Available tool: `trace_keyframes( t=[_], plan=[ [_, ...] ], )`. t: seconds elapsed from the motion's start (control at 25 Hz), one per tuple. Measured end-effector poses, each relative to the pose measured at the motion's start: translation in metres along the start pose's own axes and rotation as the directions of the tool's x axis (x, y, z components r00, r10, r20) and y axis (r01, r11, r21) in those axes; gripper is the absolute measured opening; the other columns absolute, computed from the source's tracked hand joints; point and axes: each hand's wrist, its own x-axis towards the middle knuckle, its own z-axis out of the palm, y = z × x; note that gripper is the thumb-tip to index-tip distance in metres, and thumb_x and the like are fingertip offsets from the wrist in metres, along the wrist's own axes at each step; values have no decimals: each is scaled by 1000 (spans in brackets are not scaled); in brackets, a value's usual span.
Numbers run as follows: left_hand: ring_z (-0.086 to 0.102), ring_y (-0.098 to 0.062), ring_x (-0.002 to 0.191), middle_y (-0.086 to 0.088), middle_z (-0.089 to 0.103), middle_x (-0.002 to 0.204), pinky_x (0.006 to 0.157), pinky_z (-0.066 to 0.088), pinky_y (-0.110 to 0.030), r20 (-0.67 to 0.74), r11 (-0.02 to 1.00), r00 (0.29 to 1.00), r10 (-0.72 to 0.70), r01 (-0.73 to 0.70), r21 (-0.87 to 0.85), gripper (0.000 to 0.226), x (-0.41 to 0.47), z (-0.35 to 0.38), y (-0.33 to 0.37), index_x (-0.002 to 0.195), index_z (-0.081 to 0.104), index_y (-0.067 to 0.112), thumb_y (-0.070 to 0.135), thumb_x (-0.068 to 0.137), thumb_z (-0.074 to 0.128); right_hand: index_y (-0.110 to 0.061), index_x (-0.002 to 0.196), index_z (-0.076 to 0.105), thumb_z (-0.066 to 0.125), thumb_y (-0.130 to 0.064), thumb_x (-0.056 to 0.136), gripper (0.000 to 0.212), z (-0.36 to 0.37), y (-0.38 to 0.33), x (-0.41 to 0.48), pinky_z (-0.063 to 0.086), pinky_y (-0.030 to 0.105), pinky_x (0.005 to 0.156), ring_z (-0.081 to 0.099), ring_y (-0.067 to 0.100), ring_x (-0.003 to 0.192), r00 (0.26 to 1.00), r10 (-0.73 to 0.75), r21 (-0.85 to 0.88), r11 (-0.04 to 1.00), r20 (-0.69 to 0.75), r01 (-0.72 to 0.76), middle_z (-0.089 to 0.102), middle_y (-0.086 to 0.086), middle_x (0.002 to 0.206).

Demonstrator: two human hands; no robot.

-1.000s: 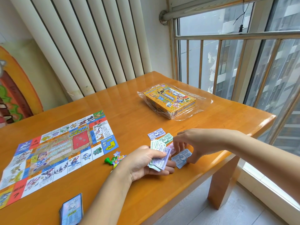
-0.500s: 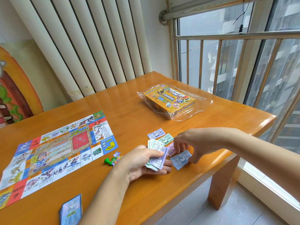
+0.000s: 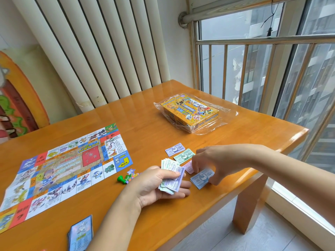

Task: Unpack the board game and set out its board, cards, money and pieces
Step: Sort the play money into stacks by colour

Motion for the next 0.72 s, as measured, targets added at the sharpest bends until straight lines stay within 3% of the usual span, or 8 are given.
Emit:
trace_keyframes(
  t=[0.32,0.48,0.6,0.72],
  plan=[
    [66,-44,94,-31,67,102,72,58,-40,23,999,1000,-18,19,-48,16,5,10,1,103,59,-6,0,92,49,-34,109,57,72,-28,75,38,-1,1,-1,48,29,83,48,5,95,999,1,-43,999,-35,-3,49,-13,103],
    [70,-38,84,-29,68,100,68,58,-37,33,1000,999,11,-11,-5,16,4,10,5,104,60,-5,1,93,49,-32,109,59,71,-31,80,32,-2,1,-2,47,24,78,50,4,92,998,14,-32,999,-56,-16,51,-13,103],
    [72,-30,76,-22,71,94,61,59,-31,-16,988,988,152,-152,38,16,3,9,7,106,59,-3,3,92,55,-25,96,65,68,-35,86,15,-8,0,-2,46,21,67,56,1,72,957,29,222,974,-287,37,61,-12,82],
    [70,-19,60,-8,73,75,48,54,-23,-108,915,921,374,-347,208,11,5,12,10,94,64,6,6,84,66,-13,87,69,70,-33,83,20,-11,-6,5,49,21,59,60,6,62,913,128,595,791,-387,141,67,0,71]
  ],
)
